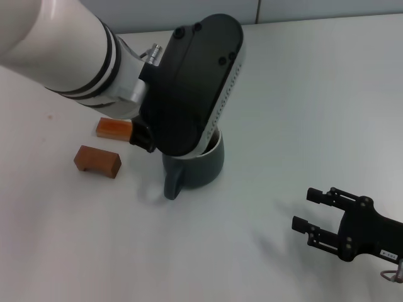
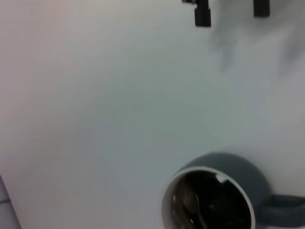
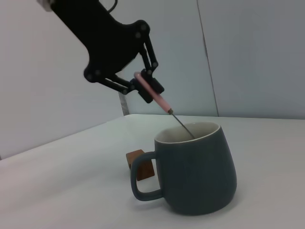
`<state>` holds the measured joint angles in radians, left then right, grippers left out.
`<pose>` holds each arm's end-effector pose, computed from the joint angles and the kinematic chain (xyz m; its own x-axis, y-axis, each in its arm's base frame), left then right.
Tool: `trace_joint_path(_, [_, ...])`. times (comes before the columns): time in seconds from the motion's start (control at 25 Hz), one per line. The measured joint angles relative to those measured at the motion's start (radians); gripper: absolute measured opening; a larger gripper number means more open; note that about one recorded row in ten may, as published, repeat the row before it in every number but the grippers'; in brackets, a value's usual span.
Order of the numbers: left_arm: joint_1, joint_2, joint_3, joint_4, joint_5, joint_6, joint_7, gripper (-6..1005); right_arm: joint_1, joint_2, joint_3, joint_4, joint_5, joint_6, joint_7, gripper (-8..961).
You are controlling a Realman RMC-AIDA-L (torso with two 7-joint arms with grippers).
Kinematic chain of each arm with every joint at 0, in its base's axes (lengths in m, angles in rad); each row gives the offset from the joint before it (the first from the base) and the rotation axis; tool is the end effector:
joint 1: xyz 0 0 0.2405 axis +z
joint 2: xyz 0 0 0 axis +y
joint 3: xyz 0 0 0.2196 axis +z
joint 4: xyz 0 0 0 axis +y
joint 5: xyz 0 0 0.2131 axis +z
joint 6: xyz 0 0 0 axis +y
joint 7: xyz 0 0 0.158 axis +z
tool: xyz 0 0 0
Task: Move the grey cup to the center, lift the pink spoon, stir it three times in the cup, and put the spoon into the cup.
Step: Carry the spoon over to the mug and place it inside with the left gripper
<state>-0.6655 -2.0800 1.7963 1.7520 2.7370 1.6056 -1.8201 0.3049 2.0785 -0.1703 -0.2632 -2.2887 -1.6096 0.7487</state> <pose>-0.0502 0.3071 -0.0158 0.6141 -0.5191 -0.5944 -0.6539 -0.7565 -0.0149 0.3088 0.2118 -0.0342 0.7330 -0.2671 -0.6256 -0.5251 -0.8068 -0.2708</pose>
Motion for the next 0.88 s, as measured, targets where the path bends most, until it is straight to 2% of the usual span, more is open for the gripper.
trace_joint_path(0.24, [-0.006,0.0,-0.018,-0.009,0.007,0.04,-0.001,138,0.002,-0.001,0.0,0.001,0.0,-0.001,0.004,684])
trace_joint_path(0.52, [-0.014,0.0,-0.04,0.019,-0.07,0.118,-0.001,138,0.004,-0.002,0.0,0.001,0.0,-0.001,0.009,685])
trace_joint_path(0.64, [-0.014,0.0,-0.036,0.02,-0.087,0.107,0.003,138,0.003,-0.002,0.0,0.001,0.0,-0.001,0.009,685])
trace_joint_path(0.88, [-0.005,0.0,-0.029,0.01,-0.07,0.003,0.0,138,0.003,-0.002,0.0,0.001,0.0,-0.001,0.009,685])
